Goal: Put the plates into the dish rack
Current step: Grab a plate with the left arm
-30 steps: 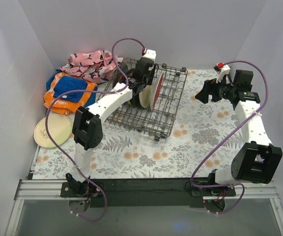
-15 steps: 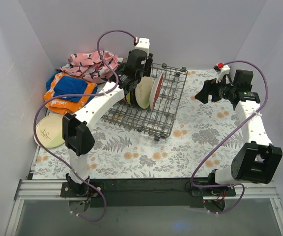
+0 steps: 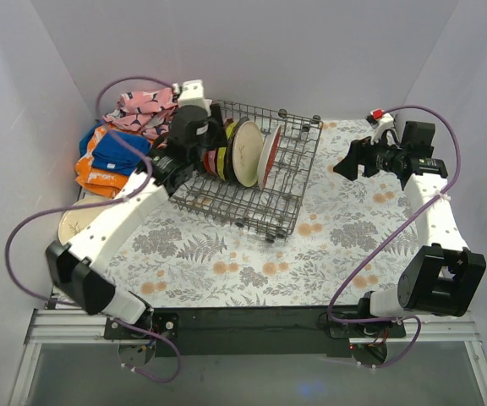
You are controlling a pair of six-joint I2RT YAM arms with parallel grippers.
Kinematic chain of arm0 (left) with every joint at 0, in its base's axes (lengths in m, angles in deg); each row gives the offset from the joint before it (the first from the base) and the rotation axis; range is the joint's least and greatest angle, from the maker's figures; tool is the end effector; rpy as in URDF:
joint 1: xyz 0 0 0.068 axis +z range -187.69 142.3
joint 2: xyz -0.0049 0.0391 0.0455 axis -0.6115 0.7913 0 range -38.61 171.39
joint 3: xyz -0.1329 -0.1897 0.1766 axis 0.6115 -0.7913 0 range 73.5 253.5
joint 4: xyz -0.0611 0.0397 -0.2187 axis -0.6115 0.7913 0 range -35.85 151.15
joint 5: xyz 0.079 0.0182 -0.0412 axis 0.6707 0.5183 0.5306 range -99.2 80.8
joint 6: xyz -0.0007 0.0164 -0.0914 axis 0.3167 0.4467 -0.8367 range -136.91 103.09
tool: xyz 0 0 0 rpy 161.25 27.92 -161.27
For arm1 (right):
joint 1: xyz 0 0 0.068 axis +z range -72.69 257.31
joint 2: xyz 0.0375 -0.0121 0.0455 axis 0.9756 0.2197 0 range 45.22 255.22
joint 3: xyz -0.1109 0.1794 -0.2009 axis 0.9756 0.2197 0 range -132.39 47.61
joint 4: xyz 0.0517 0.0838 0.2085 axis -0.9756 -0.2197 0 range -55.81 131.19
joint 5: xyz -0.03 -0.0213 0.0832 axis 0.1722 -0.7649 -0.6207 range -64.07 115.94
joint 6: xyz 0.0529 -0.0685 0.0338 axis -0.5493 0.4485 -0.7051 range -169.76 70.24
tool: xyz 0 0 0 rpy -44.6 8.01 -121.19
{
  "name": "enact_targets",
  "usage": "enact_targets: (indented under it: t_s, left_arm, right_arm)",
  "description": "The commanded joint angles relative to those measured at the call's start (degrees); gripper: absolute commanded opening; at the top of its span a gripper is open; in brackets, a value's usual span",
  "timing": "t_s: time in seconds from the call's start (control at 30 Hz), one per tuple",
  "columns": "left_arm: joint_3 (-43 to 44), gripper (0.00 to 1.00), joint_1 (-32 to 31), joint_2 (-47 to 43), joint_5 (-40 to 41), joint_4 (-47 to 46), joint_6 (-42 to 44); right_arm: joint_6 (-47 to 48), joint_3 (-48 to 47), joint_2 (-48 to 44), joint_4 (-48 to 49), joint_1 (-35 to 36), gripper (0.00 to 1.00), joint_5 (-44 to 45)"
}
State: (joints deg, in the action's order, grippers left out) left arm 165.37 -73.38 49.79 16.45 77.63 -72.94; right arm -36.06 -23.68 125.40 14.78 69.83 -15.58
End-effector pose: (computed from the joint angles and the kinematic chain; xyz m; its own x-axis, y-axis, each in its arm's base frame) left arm 0.3136 -0.1807 0.4181 -0.3174 -0.6925 -0.6479 -0.1213 0.7072 -0.6965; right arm 0.3064 0.0157 0.3400 -0.4529 -0.1193 -0.8835 -0.5620 0.8075 0.1790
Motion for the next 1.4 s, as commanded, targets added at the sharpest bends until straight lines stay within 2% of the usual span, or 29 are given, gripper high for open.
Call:
enact_targets:
  t_s: [0.0, 0.2, 0.33, 0.53, 0.73, 0.83, 1.07, 1.37]
  left_arm:
    - [-10.21, 0.57, 4.56, -15.87, 0.80, 2.26, -11.81]
    - [-25.59, 0.64, 10.98, -32.81, 1.42, 10.52, -26.92]
    - [-34.20, 0.66, 15.89, -39.70, -1.56, 15.18, -35.28]
    - [-42.47, 0.68, 29.77, -40.15, -14.73, 16.77, -39.59]
    - [-51.07, 0.72, 47.35, -40.15, -23.95, 15.80, -44.59]
    - [-55.39, 0.73, 57.71, -38.83, -30.02, 11.86, -46.88]
    - [-60.93, 0.72, 62.75, -36.81, -28.55, 3.07, -51.10]
    - [-63.75, 0.68, 66.09, -28.73, -23.28, -0.19, -56.82]
  right_arm:
    - [3.09, 0.80, -2.05, -1.27, -0.25, 0.85, -4.18]
    - [5.90, 1.59, -2.14, -2.24, -0.07, 0.85, -6.47]
    - [6.96, 2.47, -2.31, -2.50, 0.19, 0.85, -7.26]
    - [8.72, 3.78, -2.66, -3.29, 0.45, 0.85, -7.53]
    - [9.51, 5.19, -3.01, -3.56, 0.45, 0.86, -7.61]
    - [10.38, 5.72, -3.19, -3.82, 0.45, 0.86, -7.79]
    - [13.11, 5.37, -1.78, -6.28, 0.63, 0.86, -9.37]
    - [15.66, 5.46, -1.35, -7.95, 1.25, 0.86, -8.93]
